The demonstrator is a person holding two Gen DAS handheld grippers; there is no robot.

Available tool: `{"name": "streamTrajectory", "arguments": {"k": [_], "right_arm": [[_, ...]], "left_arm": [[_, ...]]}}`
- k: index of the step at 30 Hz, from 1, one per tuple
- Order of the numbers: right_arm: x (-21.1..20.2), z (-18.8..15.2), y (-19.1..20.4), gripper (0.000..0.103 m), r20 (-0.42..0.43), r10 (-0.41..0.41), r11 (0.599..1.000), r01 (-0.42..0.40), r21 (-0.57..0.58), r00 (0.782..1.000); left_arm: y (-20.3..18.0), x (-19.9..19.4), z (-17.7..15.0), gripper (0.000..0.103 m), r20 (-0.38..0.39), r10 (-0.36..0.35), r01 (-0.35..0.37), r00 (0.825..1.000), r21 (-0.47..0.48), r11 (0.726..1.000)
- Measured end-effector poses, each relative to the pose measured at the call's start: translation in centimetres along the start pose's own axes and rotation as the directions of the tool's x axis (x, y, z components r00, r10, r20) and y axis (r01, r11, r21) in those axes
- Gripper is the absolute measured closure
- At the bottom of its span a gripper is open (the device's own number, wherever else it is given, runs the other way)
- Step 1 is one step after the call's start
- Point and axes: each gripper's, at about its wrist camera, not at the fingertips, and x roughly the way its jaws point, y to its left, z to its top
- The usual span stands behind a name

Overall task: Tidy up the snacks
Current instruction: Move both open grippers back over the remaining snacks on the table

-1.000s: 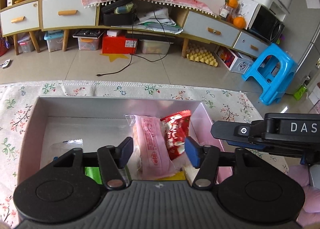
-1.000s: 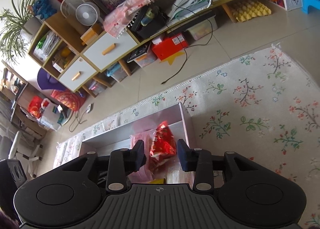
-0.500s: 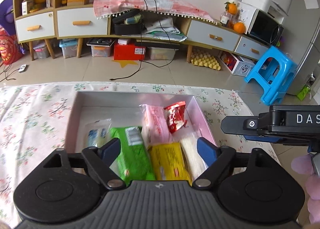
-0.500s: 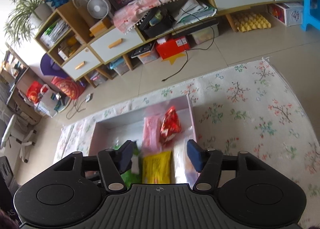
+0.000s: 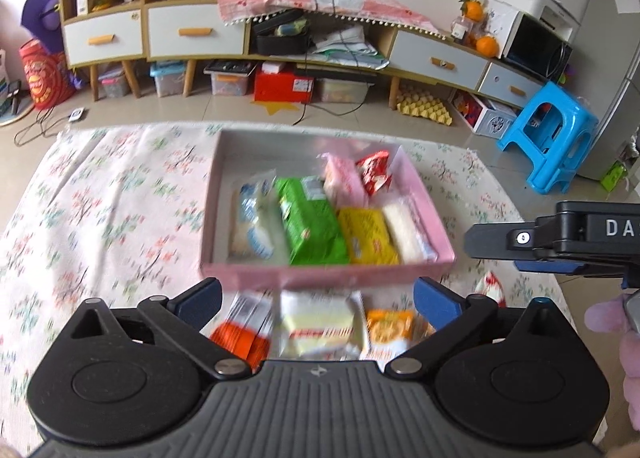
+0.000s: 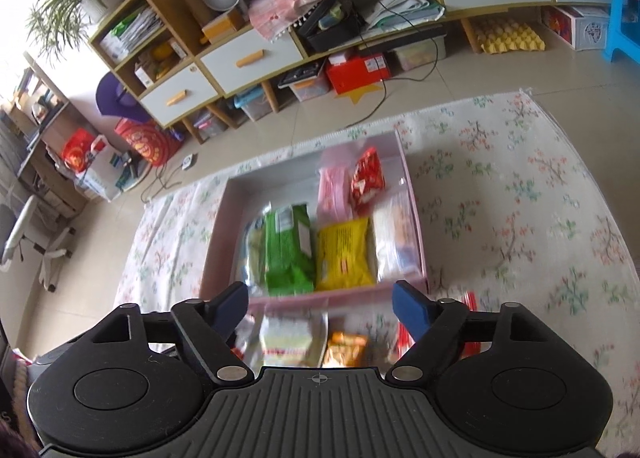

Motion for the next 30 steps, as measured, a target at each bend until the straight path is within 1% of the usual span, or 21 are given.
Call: {"name": "streamTrajectory", "arguments": {"k": [3,6,9,12,15,19,22,24,27,30], "right_arm": [[-0.2,-1.2,0.0,0.018,-0.001,-0.007,1.0,0.007,-0.012,1.0],[-0.2,-2.0,0.0,0.017,-0.005,-0.021,0.999,0.021,-0.026,1.0],[-0.1,-3.1,-0.3,0.014,0.01,-0.03,0.999,0.03,-0.033,1.0],[0.6,-4.4,-0.3,0.013,-0.025,-0.071,0.996,0.07,-0.063,0.997],[0.8,-5.7,0.1,0.013,-0.033,-0.088,0.988,0.083,-0.132,0.996],[0.9,-7.5,0.0,0.013,-0.053,-0.08,0.983,0.07,-0.172,0.995],[1.1,-9.0,0.0,0.013,-0.06,-0.077,0.975,0.063,-0.214,0.995],[1.4,-10.2,0.3,0.013,-0.061,-0.068,0.963,0.049,-0.264,0.996],[1.9,-12.2,1.1,0.013,-0.068,-0.042,0.939,0.016,-0.345,0.997],[2.6,-14.4,2.0,0.013,-0.083,-0.012,0.902,-0.025,-0.431,0.997]], "left_arm": [[0.6,-0.1,-1.1,0.001,-0.013,0.006,-0.006,1.0,0.012,1.0],[0.9,-0.3,-1.9,0.001,-0.02,0.029,-0.029,0.999,0.042,0.999],[1.2,-0.8,-2.9,0.001,-0.005,0.033,-0.032,0.999,0.094,0.995],[1.3,-0.6,-4.2,0.001,-0.003,0.048,-0.047,0.999,0.158,0.986],[1.7,-0.3,-5.4,0.001,-0.03,0.04,-0.033,0.999,0.204,0.978],[2.6,-0.3,-6.7,0.001,-0.043,0.029,-0.017,0.999,0.238,0.971],[3.0,-0.2,-8.1,0.001,-0.045,0.036,-0.021,0.998,0.294,0.955],[3.3,0.0,-8.9,0.001,-0.05,0.023,-0.005,0.998,0.332,0.943],[3.7,0.3,-10.0,0.001,-0.056,-0.002,0.024,0.998,0.389,0.921],[4.2,0.5,-10.9,0.001,-0.064,-0.026,0.051,0.998,0.435,0.899]]}}
